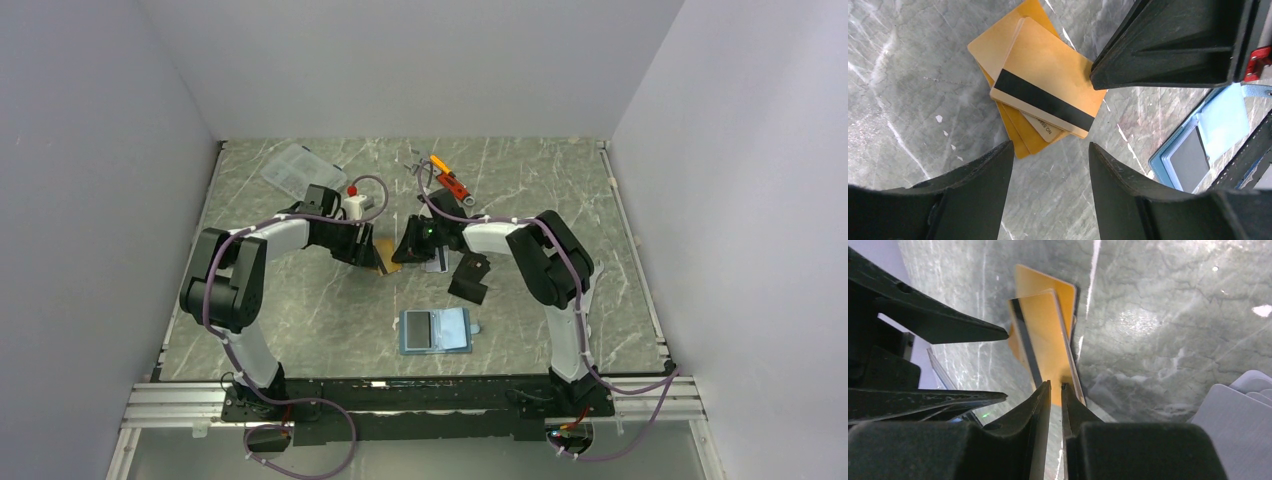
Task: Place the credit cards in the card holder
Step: Pick up the credit card from the storage box.
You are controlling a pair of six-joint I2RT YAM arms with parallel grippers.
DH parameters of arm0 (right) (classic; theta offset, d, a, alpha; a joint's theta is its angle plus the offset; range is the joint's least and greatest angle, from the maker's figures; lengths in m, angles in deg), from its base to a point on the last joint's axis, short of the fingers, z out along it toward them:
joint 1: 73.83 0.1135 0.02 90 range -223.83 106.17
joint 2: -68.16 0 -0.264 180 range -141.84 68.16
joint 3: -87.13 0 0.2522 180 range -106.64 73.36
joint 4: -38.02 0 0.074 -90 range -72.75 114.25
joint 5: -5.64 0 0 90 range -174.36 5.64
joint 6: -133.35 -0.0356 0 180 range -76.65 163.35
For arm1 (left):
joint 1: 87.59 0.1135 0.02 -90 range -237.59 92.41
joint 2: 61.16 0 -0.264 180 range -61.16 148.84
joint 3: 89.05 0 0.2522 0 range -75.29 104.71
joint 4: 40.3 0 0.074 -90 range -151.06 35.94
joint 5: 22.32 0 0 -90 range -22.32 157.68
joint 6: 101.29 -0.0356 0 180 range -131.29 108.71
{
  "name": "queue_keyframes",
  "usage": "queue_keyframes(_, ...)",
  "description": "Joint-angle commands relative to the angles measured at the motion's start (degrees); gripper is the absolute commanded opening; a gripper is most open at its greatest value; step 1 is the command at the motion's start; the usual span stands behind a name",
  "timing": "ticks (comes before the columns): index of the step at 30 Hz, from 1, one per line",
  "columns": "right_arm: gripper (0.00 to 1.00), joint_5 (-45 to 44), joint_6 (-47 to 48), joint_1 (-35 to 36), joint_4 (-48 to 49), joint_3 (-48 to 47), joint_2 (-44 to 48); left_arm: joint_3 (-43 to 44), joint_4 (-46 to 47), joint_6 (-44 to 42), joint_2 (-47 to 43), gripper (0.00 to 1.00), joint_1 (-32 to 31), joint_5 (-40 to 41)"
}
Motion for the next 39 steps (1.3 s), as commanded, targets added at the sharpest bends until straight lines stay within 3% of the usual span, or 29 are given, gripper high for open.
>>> queue_keyframes(1,0.16,0.02,0.17,0.22,1.05,0.19,-0.60,-0.13,2.13,1.60,-0.59,0.62,-0.08,0.66)
queue_keyframes(15,0.14,-1.85,0.13,-0.64,1.28,5.37,1.59,4.65,-0.58,-0.35,-1.08,0.62,-1.05,7.57)
queue_keyframes(25,0.14,-2.51,0.69,-0.85,0.84,7.66,3.42,10.61,-3.17,0.51,3.13,0.64,-1.37,4.58)
queue_keyframes(39,0.32,-0.26,1.05,-3.96,0.41,4.74,6.00,13.31,-7.20,-11.89,2.86,0.56,-7.98,21.41)
